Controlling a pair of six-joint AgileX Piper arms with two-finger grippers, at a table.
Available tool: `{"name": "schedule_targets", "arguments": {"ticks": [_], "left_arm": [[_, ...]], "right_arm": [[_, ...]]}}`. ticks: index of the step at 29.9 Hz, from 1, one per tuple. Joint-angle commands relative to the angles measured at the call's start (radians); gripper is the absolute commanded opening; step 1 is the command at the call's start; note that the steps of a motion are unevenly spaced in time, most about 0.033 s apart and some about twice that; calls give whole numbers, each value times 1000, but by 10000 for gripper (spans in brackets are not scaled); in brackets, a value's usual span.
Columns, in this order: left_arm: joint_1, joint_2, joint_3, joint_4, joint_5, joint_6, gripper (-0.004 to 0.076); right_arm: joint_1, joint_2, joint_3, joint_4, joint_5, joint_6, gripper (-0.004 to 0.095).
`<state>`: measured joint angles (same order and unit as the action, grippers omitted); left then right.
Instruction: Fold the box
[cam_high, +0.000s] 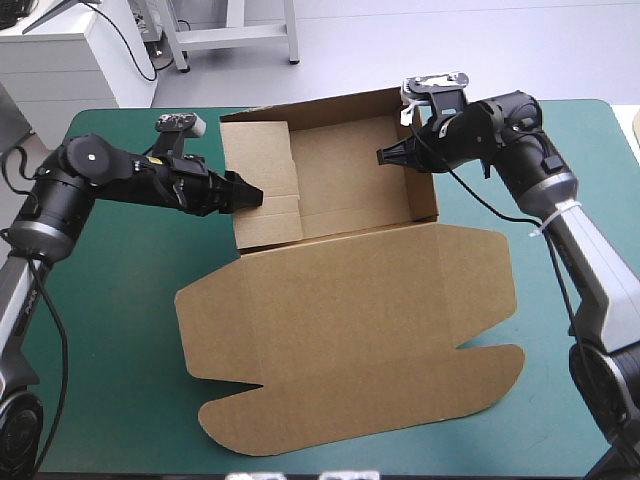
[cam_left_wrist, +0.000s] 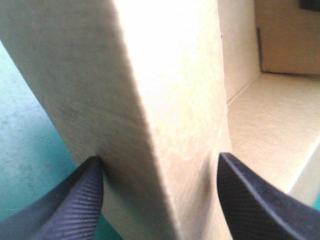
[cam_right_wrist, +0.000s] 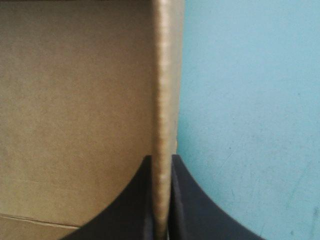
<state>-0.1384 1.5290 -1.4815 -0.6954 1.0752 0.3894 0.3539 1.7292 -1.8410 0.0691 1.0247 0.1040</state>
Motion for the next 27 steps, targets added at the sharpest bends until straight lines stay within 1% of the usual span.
{"name": "schedule_targets", "arguments": {"ticks": [1, 5, 7, 12, 14, 15, 18, 21, 27], "left_arm": [[-78, -41, -31, 85, -123, -108, 459], [-139, -41, -31, 207, -212, -212, 447], [-151, -41, -31, 235, -247, -244, 410], [-151, -41, -31, 240, -284, -248, 315], [-151, -41, -31, 240, -296, -268, 250], [-151, -41, -31, 240, -298, -290, 201], [-151, -41, -31, 244, -286, -298, -6], [-151, -41, -31, 284, -273, -298, -8], [-151, -37, -31, 326, -259, -351, -8]], "right_arm": [[35, -43, -27, 64, -69, 30, -19], [52, -43, -27, 66, -68, 39, -19], [52, -43, -27, 76, -63, 40, -19], [52, -43, -27, 76, -32, 40, -19], [52, -43, -27, 76, -24, 40, -20], [52, -43, -27, 76, -22, 40, -19], [52, -43, -27, 81, -20, 40, -19], [52, -43, -27, 101, -16, 40, -19], [52, -39, -27, 99, -3, 40, -19]]}}
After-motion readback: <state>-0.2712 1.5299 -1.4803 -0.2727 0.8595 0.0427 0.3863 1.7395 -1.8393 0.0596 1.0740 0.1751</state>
